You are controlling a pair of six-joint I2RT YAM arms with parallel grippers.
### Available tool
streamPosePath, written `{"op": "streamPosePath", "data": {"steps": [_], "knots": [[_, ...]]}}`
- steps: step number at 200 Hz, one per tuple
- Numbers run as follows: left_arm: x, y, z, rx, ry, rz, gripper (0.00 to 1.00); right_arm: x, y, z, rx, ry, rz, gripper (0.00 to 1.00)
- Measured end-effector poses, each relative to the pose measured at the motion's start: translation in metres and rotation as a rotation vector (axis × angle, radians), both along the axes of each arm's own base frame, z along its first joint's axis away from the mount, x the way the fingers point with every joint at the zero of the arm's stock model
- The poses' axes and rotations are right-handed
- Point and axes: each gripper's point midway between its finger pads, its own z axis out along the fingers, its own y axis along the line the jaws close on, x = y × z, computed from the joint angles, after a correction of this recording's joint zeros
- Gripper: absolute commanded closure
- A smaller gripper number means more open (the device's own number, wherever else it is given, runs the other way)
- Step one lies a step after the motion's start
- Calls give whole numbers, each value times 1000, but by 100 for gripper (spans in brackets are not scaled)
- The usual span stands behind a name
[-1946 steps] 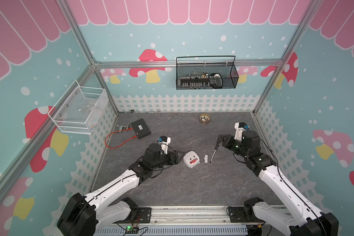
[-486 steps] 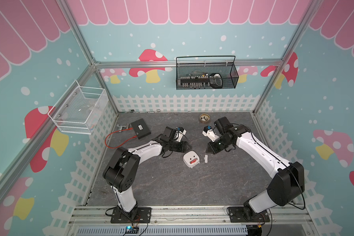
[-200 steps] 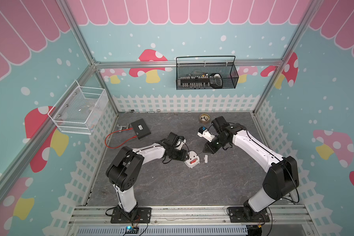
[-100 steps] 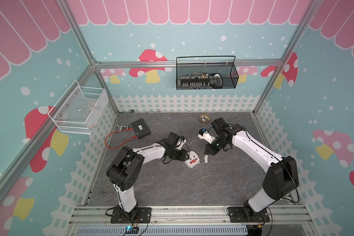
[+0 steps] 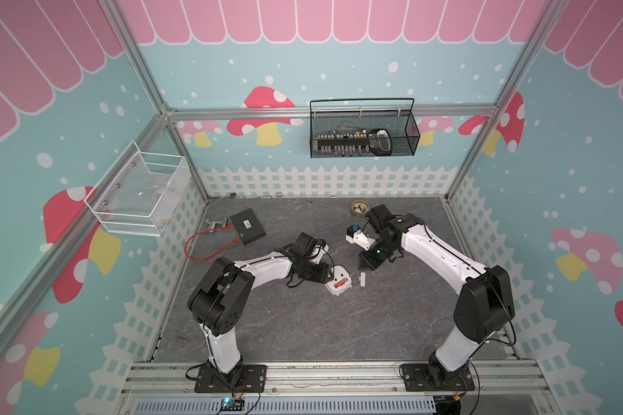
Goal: Remove the battery from the alarm
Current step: Release the battery from the alarm.
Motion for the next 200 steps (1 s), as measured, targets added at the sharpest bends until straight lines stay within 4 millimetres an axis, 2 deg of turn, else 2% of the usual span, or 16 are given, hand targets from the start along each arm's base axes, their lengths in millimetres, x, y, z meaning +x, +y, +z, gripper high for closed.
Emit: {"op": "streamPosePath", "data": {"steps": [116, 200], "knots": [[0, -2, 0, 5, -4, -6, 50, -6, 10, -2, -9, 3, 53, 100], [0, -2, 1, 6, -7, -8, 51, -6, 11, -12, -40, 17, 66, 100]]}}
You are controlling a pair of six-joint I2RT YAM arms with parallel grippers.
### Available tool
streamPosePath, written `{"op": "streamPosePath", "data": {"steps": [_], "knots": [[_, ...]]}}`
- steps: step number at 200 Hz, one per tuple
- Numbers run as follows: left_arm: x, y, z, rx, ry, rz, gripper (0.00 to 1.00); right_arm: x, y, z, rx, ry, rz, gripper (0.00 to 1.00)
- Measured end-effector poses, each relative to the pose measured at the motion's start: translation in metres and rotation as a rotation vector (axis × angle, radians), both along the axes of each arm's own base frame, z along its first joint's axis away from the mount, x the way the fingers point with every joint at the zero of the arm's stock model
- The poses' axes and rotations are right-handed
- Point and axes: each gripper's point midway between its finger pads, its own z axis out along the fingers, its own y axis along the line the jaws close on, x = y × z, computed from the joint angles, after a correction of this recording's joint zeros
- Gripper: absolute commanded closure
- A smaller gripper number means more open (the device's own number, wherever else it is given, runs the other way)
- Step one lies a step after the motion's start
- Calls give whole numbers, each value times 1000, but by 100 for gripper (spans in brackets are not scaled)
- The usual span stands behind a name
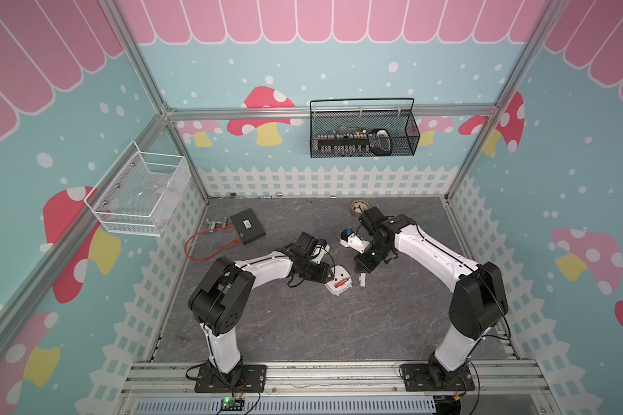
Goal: Remove the battery from the alarm
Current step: Release the battery from the alarm.
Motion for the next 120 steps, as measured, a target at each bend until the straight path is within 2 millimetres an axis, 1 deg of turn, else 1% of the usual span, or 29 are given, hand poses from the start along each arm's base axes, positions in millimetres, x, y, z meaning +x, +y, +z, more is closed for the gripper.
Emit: {"op": "streamPosePath", "data": {"steps": [95, 120], "knots": [[0, 0, 0, 2, 2, 0, 54, 0, 2, 0, -9, -1, 10, 100], [2, 0, 1, 4, -1, 3, 63, 0, 3, 1, -2, 2, 10, 100]]}}
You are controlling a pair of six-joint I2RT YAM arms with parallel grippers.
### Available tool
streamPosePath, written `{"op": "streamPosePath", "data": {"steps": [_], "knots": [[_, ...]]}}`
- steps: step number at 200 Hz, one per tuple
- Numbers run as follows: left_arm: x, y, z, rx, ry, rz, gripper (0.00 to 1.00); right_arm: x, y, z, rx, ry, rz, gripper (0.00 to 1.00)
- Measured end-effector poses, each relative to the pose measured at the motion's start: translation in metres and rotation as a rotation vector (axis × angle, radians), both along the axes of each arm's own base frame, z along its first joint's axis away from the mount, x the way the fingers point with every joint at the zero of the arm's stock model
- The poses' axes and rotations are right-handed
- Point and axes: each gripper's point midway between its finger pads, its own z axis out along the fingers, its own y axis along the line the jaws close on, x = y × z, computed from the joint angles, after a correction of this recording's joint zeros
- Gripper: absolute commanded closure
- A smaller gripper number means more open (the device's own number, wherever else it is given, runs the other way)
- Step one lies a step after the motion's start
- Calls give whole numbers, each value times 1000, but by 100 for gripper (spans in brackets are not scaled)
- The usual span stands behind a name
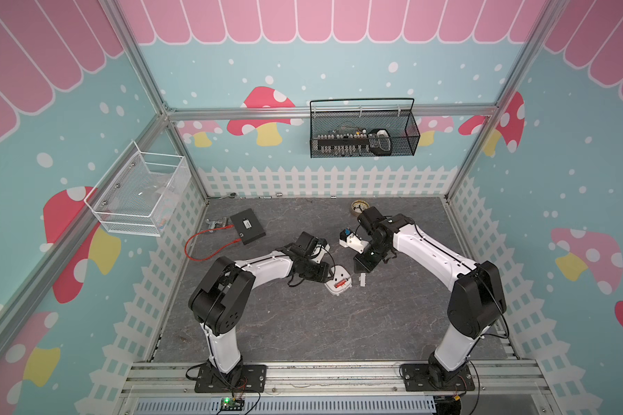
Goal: Remove the battery from the alarm
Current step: Release the battery from the alarm.
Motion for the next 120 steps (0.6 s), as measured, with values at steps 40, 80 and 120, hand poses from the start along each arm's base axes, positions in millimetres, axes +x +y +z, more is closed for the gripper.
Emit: {"op": "streamPosePath", "data": {"steps": [40, 80, 120], "knots": [[6, 0, 2, 5, -20, 8, 68, -1, -1, -1, 20, 5, -8, 100], [6, 0, 2, 6, -21, 8, 67, 0, -2, -2, 41, 7, -14, 100], [6, 0, 2, 7, -19, 8, 67, 1, -3, -1, 64, 18, -24, 100]]}}
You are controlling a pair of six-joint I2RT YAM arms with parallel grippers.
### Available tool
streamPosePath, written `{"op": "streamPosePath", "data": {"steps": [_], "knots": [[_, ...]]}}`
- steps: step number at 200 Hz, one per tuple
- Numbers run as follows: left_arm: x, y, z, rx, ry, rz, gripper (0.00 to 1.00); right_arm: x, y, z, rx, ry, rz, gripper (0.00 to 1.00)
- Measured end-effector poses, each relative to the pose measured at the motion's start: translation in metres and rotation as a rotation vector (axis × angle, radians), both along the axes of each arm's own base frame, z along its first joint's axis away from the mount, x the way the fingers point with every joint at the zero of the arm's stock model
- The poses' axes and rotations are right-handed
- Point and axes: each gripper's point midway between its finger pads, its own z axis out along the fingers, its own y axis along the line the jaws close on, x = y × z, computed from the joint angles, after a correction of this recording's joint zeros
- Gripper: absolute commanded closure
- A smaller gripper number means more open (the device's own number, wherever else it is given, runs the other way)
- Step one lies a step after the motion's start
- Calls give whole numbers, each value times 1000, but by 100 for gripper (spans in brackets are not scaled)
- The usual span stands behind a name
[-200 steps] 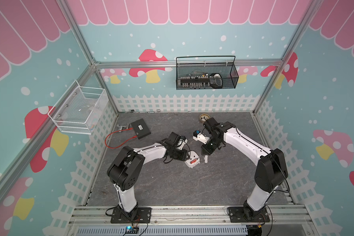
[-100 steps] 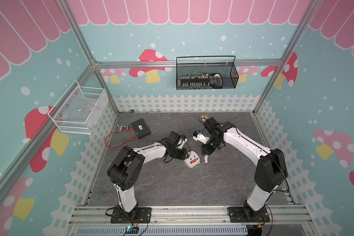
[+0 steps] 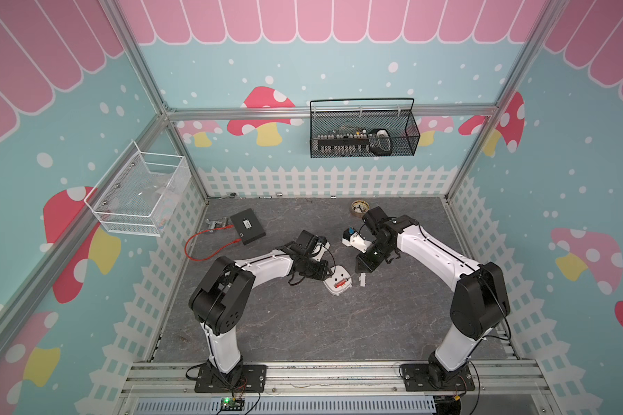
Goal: Remove the battery from the alarm
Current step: Release the battery from the alarm.
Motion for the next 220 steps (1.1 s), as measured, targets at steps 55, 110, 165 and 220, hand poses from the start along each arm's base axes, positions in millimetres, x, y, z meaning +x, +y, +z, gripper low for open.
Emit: {"op": "streamPosePath", "data": {"steps": [55, 110, 165, 220], "knots": [[4, -2, 0, -1, -13, 0, 67, -1, 3, 4, 67, 23, -7, 100], [7, -5, 1, -2, -30, 1, 68, -8, 29, 40, 261, 1, 39, 100], [8, -5, 1, -2, -30, 1, 68, -5, 14, 38, 182, -29, -29, 100], [8, -5, 1, -2, -30, 1, 69, -9, -11, 12, 35, -4, -106, 100]]}}
